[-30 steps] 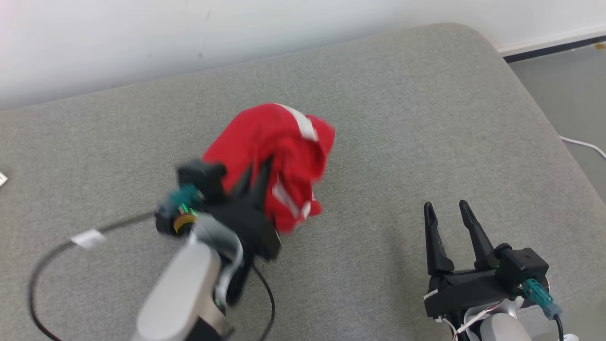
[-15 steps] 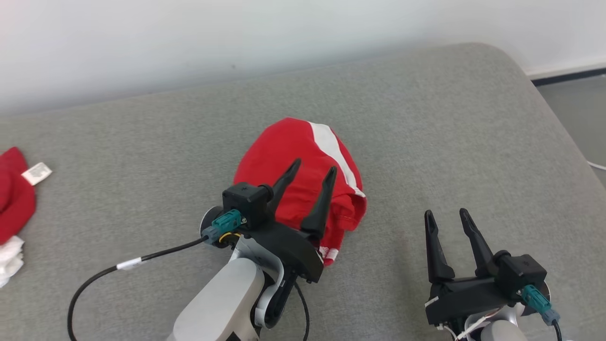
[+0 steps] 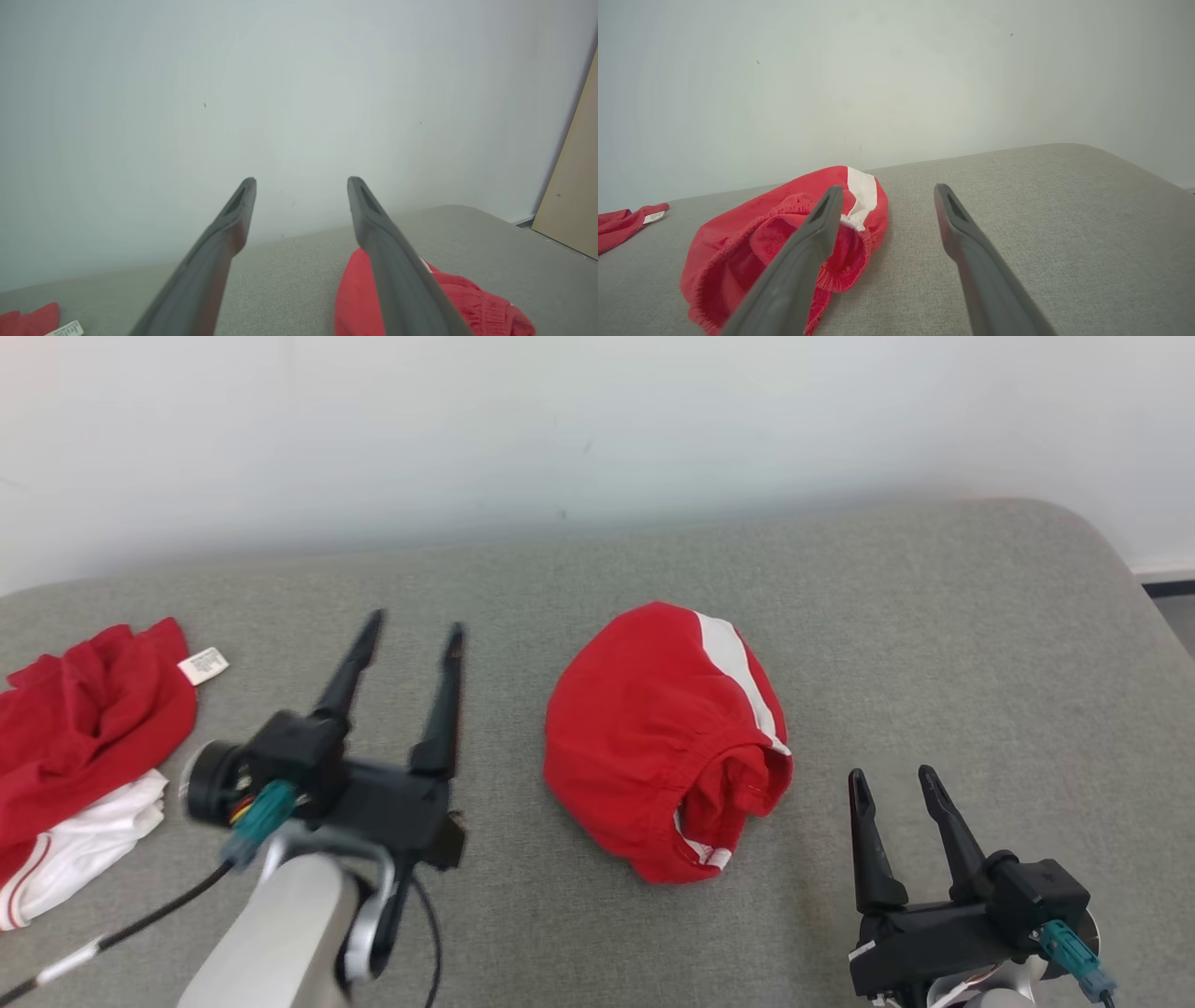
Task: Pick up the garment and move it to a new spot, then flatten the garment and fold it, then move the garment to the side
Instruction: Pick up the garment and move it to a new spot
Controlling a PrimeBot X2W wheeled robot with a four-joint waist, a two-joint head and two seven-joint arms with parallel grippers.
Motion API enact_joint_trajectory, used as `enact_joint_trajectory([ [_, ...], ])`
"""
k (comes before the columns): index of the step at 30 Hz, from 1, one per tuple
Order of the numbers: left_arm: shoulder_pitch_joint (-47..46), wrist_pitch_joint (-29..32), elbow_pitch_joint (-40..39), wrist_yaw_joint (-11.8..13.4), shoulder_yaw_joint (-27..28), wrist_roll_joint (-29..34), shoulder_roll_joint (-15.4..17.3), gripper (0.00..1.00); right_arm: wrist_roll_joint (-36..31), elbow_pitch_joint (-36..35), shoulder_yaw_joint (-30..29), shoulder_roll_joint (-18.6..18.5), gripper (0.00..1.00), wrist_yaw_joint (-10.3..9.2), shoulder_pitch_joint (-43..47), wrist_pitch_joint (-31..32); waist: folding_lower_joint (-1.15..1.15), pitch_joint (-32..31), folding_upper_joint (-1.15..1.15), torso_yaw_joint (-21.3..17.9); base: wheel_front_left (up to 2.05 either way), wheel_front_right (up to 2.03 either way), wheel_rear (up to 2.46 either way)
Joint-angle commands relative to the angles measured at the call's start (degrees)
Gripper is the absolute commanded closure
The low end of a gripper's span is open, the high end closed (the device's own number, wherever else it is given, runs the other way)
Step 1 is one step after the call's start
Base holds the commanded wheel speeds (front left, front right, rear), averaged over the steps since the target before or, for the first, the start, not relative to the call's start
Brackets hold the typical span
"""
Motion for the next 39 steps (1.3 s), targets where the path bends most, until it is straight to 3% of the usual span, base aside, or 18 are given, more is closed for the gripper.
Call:
enact_joint_trajectory([
  [1, 3.1, -0.2, -1.5, 0.6, 1.4, 1.3, 0.7, 0.0, -0.4, -0.3, 0.0, 0.1, 0.0, -0.12, 0.6, 0.0, 0.0, -1.2, 0.0, 1.3, 0.0, 0.0, 0.0],
  [13, 19.9, -0.2, -10.4, 2.1, 14.1, 9.7, 5.5, 0.0, -0.6, -1.2, 0.0, 0.1, 0.0, -0.12, 2.0, 0.0, 0.0, -2.3, 0.0, 1.7, 0.0, 0.0, 0.0],
  [22, 28.8, -0.2, -12.2, 1.6, 18.8, 13.3, 2.9, 0.0, -0.9, -2.1, -0.4, 0.1, 0.0, -0.12, 2.9, 0.0, 0.0, -2.9, 0.0, 1.9, 0.0, 0.0, 0.0],
  [39, 33.4, -0.2, -11.6, 0.2, 26.8, 17.9, -3.3, 0.0, -0.8, -3.0, 0.2, 0.1, 0.0, -0.12, 5.2, 0.0, 0.0, -3.8, 0.0, 0.7, 0.0, 0.0, 0.0],
])
